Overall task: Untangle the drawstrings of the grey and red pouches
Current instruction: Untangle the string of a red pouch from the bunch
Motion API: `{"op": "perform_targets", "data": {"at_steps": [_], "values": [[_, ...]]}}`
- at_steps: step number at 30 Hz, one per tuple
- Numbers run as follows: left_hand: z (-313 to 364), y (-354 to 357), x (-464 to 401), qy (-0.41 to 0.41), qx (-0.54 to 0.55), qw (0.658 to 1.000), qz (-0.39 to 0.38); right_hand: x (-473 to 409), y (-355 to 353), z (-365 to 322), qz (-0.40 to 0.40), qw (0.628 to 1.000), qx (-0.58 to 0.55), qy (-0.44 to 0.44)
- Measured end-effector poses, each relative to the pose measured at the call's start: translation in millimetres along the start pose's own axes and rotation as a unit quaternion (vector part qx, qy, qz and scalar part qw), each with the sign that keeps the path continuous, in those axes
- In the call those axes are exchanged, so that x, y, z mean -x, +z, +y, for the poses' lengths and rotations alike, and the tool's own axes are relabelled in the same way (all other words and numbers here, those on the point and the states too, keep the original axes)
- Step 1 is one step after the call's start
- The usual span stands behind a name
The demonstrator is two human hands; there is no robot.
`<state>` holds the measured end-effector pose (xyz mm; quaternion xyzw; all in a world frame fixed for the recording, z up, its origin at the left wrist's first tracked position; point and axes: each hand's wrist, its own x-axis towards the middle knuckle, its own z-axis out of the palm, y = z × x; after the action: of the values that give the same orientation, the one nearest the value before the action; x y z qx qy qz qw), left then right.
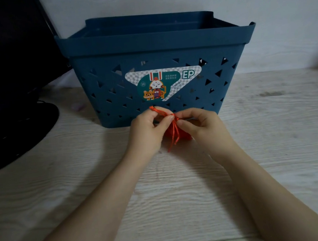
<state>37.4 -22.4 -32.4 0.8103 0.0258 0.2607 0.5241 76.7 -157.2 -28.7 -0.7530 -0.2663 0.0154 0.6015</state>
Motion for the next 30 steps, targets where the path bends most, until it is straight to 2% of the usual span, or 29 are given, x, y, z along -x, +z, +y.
{"op": "perform_targets", "data": {"at_steps": [10,16,19,22,25,30], "values": [[-6.1,-4.0,-4.0,0.088,-0.032,0.996,0.015,1.3,4.4,2.6,-0.019,0.997,-0.074,-0.006],[-9.4,-6.8,-5.0,0.116,-0.150,0.981,-0.029,2.1,4.4,5.0,-0.013,0.999,0.013,-0.047],[-10.0,-6.1,-3.7,0.145,-0.175,0.973,-0.038,2.8,4.0,5.5,-0.018,0.998,0.037,-0.057],[-9.3,-7.6,-3.9,0.169,-0.173,0.970,-0.035,0.8,3.6,4.6,-0.001,1.000,-0.013,-0.023],[-9.3,-9.5,-4.2,0.181,-0.154,0.971,-0.022,0.0,2.2,-0.1,-0.013,0.990,-0.134,0.048],[-9.4,-6.3,-2.8,0.193,-0.116,0.973,-0.047,1.6,-1.3,-0.2,-0.028,0.988,-0.136,0.065]]}}
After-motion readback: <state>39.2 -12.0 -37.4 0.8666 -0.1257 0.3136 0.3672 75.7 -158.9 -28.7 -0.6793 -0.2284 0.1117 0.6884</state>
